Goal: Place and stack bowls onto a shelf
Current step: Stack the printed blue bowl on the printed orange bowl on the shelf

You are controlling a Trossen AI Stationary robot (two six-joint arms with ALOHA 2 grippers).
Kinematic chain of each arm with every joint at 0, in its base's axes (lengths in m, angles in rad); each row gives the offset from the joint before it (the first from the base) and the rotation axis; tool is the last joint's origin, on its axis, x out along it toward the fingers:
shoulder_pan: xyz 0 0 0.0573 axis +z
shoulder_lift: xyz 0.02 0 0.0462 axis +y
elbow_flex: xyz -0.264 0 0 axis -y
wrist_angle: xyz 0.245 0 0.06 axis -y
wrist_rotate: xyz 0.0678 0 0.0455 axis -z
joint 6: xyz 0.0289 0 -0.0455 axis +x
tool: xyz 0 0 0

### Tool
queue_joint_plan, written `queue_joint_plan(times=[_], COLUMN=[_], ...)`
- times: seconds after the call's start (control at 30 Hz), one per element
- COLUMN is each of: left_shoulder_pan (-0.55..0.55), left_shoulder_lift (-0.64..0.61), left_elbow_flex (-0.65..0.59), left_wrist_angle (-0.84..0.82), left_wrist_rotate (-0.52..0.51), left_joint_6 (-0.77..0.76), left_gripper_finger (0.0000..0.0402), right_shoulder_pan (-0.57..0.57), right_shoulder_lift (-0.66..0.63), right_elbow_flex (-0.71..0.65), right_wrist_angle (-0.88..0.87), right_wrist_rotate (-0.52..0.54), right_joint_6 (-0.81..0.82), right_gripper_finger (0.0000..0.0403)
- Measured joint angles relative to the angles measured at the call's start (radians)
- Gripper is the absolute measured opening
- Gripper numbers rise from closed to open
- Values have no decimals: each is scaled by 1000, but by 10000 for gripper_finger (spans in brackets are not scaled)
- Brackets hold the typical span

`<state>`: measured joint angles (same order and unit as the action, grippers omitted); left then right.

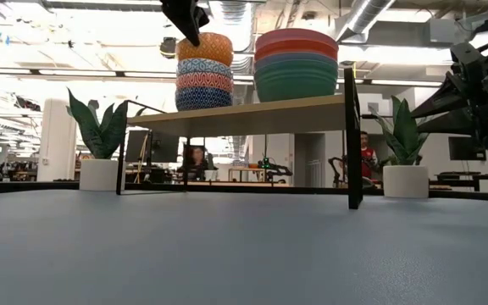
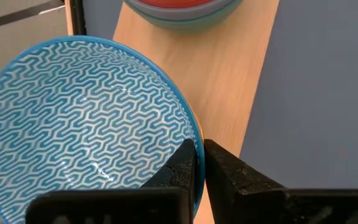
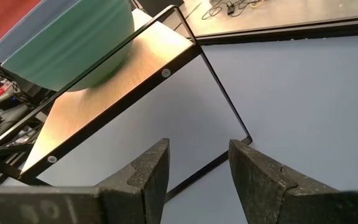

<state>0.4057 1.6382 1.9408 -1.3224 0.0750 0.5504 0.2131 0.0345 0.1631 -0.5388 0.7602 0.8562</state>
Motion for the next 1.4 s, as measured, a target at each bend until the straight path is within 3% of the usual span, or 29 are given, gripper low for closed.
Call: queue_joint_plan(times=[0.33, 0.63, 1.07, 1.4], left_shoulder_pan=[0, 0, 0, 0], left_shoulder_lift=[0, 0, 0, 0], left_elbow_flex=[0, 0, 0, 0], left_wrist_angle=[2, 5, 6, 15], left_wrist_rotate=[-13, -94, -86, -61], left_joint_6=[14, 32, 32, 36], left_gripper_finger=[35, 35, 31, 64], right_shoulder_pan=[0, 0, 0, 0], right_shoulder_lift=[0, 0, 0, 0], right_elbow_flex=[0, 0, 0, 0], right_wrist_angle=[0, 0, 0, 0], right_wrist_rotate=[0, 0, 0, 0], right_joint_6=[0, 0, -1, -1], right_gripper_finger=[191, 191, 191, 191])
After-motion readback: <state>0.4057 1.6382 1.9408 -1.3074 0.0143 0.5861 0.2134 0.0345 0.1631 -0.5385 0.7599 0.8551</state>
